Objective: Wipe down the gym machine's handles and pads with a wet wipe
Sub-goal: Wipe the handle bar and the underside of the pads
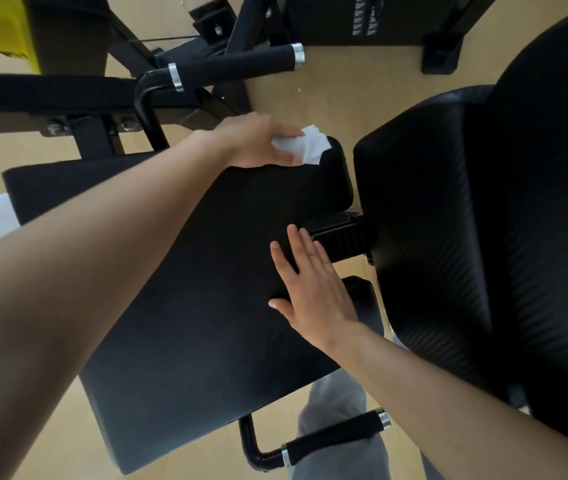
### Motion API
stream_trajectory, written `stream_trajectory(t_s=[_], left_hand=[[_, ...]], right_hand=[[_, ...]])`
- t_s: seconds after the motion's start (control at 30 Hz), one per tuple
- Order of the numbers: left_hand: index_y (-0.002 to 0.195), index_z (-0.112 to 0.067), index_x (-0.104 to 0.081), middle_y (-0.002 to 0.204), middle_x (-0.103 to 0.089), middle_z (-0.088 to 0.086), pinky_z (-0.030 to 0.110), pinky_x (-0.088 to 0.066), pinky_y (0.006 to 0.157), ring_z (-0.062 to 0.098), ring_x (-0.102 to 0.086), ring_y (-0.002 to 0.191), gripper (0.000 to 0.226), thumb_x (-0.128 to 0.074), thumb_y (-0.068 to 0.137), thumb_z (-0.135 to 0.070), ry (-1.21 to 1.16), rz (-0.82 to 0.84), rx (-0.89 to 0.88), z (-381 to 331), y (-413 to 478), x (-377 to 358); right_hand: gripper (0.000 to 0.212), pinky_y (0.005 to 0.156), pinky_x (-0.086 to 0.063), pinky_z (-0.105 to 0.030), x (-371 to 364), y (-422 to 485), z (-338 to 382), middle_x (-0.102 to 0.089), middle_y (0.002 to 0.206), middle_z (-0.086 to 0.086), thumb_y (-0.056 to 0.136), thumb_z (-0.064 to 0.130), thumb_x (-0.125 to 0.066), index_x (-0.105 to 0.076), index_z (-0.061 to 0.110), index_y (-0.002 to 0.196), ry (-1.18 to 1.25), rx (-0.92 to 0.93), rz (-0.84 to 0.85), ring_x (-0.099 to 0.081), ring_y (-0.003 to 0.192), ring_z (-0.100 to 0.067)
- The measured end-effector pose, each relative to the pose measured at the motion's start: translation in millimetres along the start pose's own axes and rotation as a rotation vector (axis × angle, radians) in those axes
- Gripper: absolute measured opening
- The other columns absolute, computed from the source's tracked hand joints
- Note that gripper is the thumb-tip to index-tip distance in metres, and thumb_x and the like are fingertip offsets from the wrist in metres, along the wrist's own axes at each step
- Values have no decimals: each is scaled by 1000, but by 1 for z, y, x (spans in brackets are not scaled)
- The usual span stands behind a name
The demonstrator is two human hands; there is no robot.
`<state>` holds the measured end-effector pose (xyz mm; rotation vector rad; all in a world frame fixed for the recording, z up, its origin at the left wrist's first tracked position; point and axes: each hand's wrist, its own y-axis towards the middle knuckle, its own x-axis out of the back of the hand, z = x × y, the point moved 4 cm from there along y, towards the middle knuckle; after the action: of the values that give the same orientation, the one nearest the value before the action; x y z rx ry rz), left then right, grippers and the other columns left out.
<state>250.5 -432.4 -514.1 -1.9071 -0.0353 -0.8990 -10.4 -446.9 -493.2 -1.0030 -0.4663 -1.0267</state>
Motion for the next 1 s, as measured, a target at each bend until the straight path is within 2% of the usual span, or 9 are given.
stream_trajectory(t_s=[0.1,0.2,0.23,0.33,0.47,0.57,0.63,0.8,1.0], left_hand=[[149,-39,-48,152,-51,-2,47,-41,102,28,-45,141,64,-62,91,-62,-81,-40,62,12,-10,0],[143,-28,-56,145,-56,0,45,-44,104,25,-49,135,60,-70,88,-47,-129,-87,7,-1,-9,5],[142,-24,-57,143,-57,2,44,-45,104,24,-50,133,59,-71,87,-42,-152,-88,-17,-8,-6,6],[141,-21,-57,136,-59,4,45,-44,102,25,-53,124,50,-62,96,-41,-238,-28,-55,-28,4,8],[146,-32,-52,135,-58,0,43,-43,98,23,-52,124,42,-43,107,-47,-226,36,-85,-31,10,4],[151,-36,-46,150,-53,-1,46,-42,102,25,-48,136,45,-44,107,-46,-161,19,-96,-22,3,3],[153,-40,-42,154,-49,-2,42,-42,98,25,-46,139,48,-46,106,-46,-138,-9,-86,-13,-6,5],[153,-43,-40,155,-48,1,52,-47,101,30,-46,139,51,-50,104,-47,-82,-74,4,23,-44,5],[151,-45,-41,149,-52,6,46,-47,87,34,-51,131,50,-52,102,-51,5,-242,179,58,-92,-1]], right_hand=[[93,127,-11,-47,4,1,3,-5,168,-24,90,44,-73,-20,12,160,27,-27,-4,-6,156,-38],[82,123,-29,-50,18,6,2,-32,160,-23,83,39,-81,-43,11,150,75,-27,-161,-29,150,-40],[80,122,-30,-50,22,10,2,-34,159,-22,83,39,-80,-44,11,149,85,-19,-201,-31,149,-39],[87,126,-21,-49,25,27,4,-17,168,-17,88,47,-71,-28,16,158,47,30,-142,-15,156,-36],[91,128,-8,-46,18,36,-1,1,171,-13,95,56,-58,-9,22,163,-20,73,-50,5,158,-31],[90,128,-7,-47,17,36,-3,2,171,-13,96,59,-55,-7,23,163,-46,80,-41,5,158,-31],[90,128,-8,-48,18,36,-2,2,171,-13,96,58,-56,-9,23,163,-48,76,-39,4,157,-32],[90,128,-6,-49,22,37,1,6,170,-13,96,56,-56,-6,23,163,-50,64,-5,6,157,-32],[91,128,-2,-47,24,38,4,11,170,-14,98,57,-53,1,23,163,-93,44,39,10,157,-32]])
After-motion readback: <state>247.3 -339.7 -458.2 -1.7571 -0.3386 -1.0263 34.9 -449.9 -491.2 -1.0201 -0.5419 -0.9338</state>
